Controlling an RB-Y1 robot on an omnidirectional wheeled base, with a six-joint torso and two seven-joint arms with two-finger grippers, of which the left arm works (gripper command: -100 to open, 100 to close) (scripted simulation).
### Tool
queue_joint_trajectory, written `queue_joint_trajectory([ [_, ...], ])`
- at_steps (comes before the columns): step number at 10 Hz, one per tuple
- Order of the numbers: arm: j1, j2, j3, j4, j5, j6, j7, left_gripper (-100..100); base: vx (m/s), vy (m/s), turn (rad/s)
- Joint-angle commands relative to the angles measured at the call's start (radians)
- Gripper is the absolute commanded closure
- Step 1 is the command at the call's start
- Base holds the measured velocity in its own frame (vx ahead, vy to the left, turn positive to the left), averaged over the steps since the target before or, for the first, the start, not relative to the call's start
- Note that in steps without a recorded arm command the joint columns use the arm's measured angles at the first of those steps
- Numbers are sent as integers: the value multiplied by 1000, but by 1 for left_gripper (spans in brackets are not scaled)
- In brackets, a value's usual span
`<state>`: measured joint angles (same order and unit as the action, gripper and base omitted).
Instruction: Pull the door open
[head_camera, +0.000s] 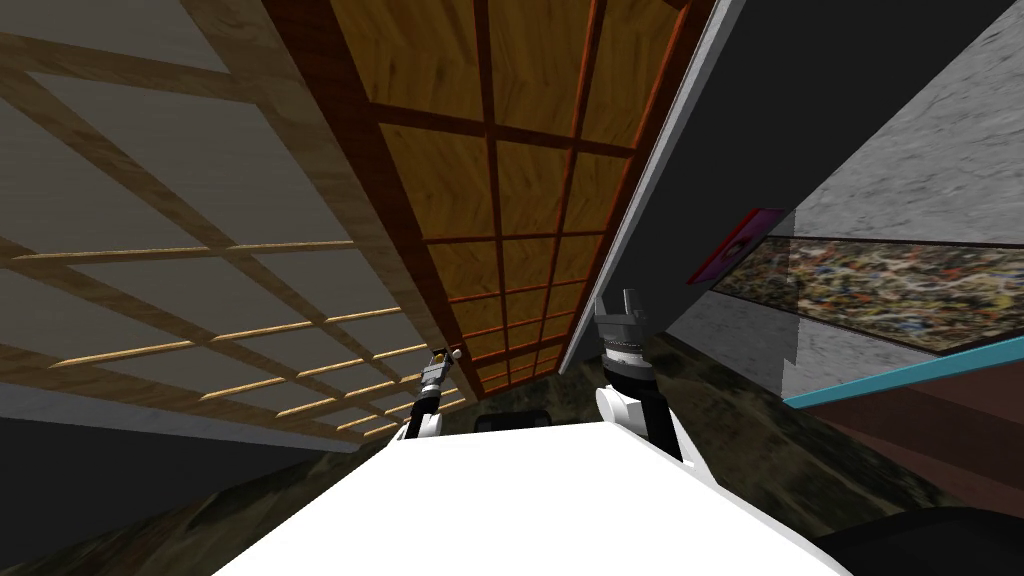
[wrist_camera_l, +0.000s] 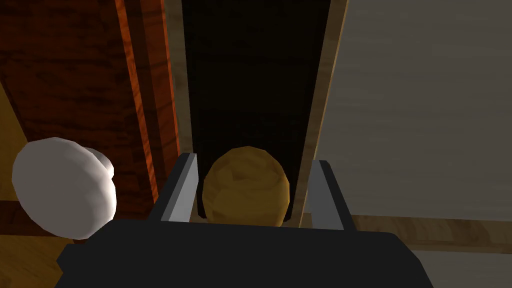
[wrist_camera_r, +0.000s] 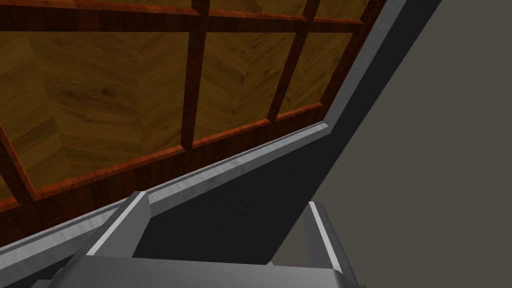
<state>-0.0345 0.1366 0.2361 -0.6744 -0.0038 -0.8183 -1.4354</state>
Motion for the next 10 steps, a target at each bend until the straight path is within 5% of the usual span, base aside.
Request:
queue_joint_trajectory([
  [1,0,1,1,-2,0,3,0,100,-20,-10,-27],
  [5,0,1,1,-2,0,3,0,100,-3,0,-1],
  [8,40,9,7,19,9,8,27,100,-131,-29,30],
  [10,40,9,7,19,9,8,27,100,-104,-33,36],
])
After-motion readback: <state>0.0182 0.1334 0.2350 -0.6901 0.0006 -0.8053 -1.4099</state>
